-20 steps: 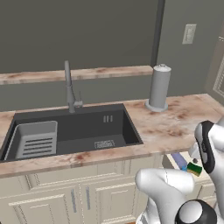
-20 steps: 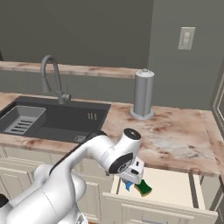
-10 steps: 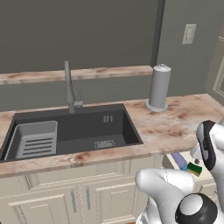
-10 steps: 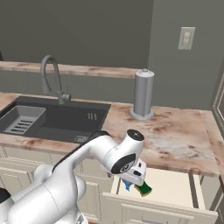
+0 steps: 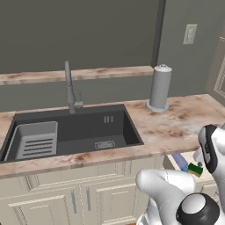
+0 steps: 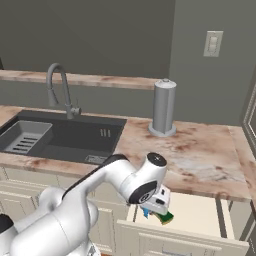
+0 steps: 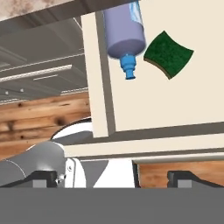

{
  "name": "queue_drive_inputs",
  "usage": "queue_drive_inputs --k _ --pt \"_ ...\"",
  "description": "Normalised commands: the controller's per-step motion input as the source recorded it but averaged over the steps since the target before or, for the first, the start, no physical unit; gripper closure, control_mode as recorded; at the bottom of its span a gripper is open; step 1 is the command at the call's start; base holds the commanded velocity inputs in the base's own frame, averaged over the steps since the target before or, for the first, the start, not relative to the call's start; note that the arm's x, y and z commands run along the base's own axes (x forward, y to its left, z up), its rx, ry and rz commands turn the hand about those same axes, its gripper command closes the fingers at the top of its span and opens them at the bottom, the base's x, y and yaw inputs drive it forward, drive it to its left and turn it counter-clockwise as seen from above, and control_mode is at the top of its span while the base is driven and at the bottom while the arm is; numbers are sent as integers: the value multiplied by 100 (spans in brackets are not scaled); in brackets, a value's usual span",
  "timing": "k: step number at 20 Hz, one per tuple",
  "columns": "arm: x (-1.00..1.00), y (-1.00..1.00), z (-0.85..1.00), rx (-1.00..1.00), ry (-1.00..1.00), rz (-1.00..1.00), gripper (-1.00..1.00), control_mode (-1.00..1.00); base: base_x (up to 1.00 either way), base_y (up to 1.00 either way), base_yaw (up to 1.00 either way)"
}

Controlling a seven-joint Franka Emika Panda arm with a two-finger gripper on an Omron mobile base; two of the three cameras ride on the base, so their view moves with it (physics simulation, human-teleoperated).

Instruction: Restock the sink supplies by placing the sponge and soap dispenser on the counter and next to the sink. Make sure the soap dispenser is upright.

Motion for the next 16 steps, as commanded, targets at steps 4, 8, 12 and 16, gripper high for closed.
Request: queue_drive_inputs --k 4,8,12,16 --pt "0 -41 -17 -2 -8 11 -100 -100 0 0 0" --pt "12 -22 -15 0 0 3 -100 -100 0 0 0" --pt "18 -5 -15 0 0 0 -100 -100 0 0 0" --pt "20 0 -24 -4 2 0 -100 -100 0 0 0"
